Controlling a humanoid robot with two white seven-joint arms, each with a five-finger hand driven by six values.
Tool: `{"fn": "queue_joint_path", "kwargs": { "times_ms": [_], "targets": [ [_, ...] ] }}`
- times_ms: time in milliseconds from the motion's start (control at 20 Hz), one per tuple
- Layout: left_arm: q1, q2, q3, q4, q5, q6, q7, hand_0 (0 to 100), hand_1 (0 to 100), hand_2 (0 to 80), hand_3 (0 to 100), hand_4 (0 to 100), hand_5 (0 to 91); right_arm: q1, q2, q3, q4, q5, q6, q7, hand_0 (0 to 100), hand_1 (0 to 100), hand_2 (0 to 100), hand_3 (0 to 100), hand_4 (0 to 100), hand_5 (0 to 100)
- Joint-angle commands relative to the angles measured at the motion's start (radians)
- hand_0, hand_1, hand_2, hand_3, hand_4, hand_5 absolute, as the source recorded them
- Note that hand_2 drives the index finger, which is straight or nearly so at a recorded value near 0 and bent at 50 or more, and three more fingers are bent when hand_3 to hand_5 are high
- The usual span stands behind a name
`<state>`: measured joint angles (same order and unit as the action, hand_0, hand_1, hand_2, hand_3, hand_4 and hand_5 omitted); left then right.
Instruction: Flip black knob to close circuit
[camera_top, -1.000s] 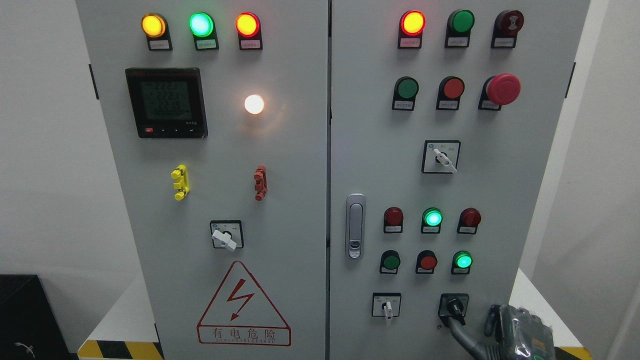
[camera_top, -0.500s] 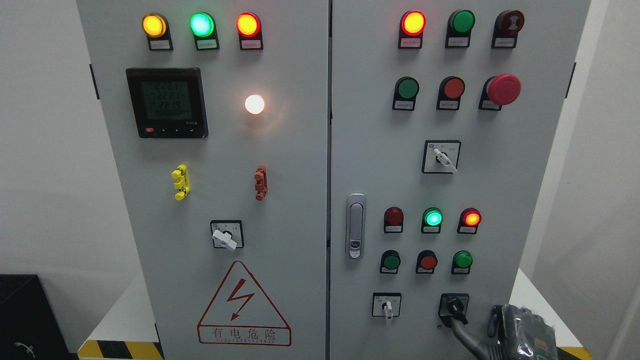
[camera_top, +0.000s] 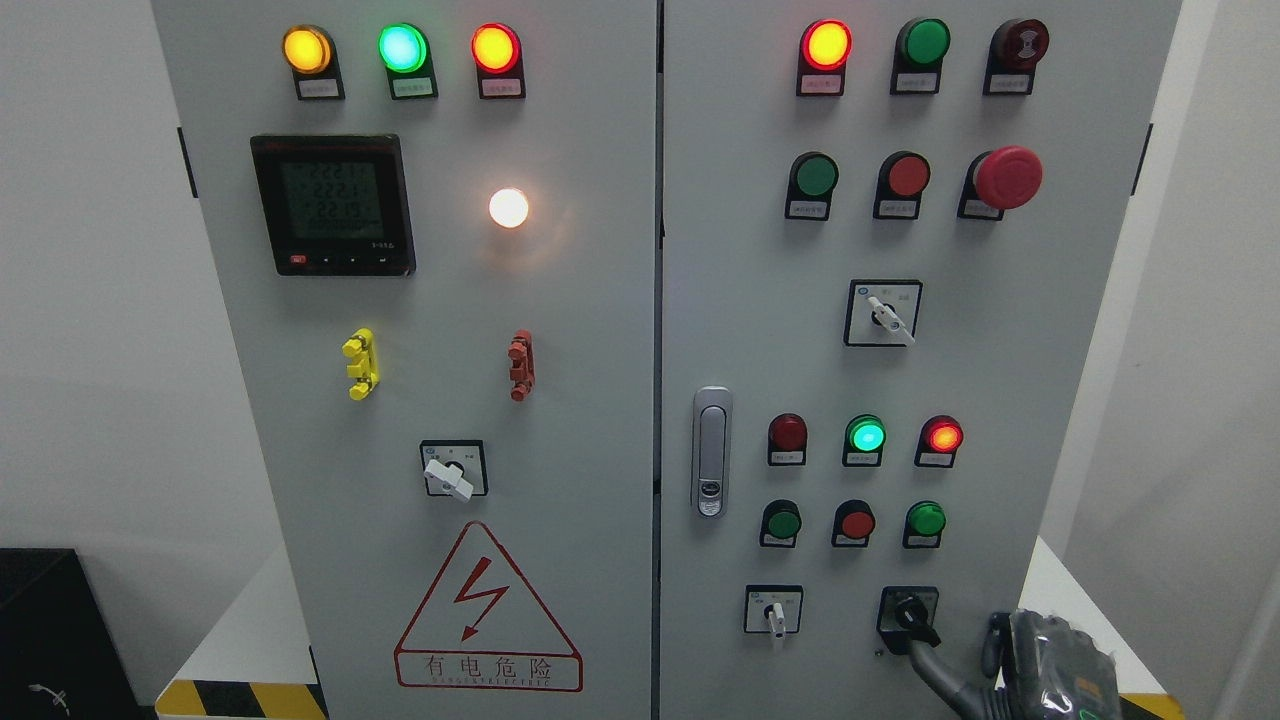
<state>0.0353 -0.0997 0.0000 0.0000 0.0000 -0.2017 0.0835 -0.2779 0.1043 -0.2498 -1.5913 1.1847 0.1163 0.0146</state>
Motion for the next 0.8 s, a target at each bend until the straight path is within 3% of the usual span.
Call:
{"fn": "queue_joint_path", "kwargs": {
  "times_ms": [0, 750],
  "targets": [
    [0.0, 0.0, -0.02, 0.022, -0.02, 0.001, -0.001, 12, 56, 0.0, 0, 0, 0.0, -0.001, 0.0, -0.005, -0.004, -0.004, -0.006, -0.005, 0, 24, 77, 94, 77, 85],
    [0.0, 0.0, -0.02, 0.022, -0.02, -0.001, 0.001, 12, 56, 0.0, 0, 0, 0.0, 0.006, 0.005, 0.009, -0.012, -0.017, -0.012, -0.004, 0, 24, 77, 94, 77, 85]
  ]
}}
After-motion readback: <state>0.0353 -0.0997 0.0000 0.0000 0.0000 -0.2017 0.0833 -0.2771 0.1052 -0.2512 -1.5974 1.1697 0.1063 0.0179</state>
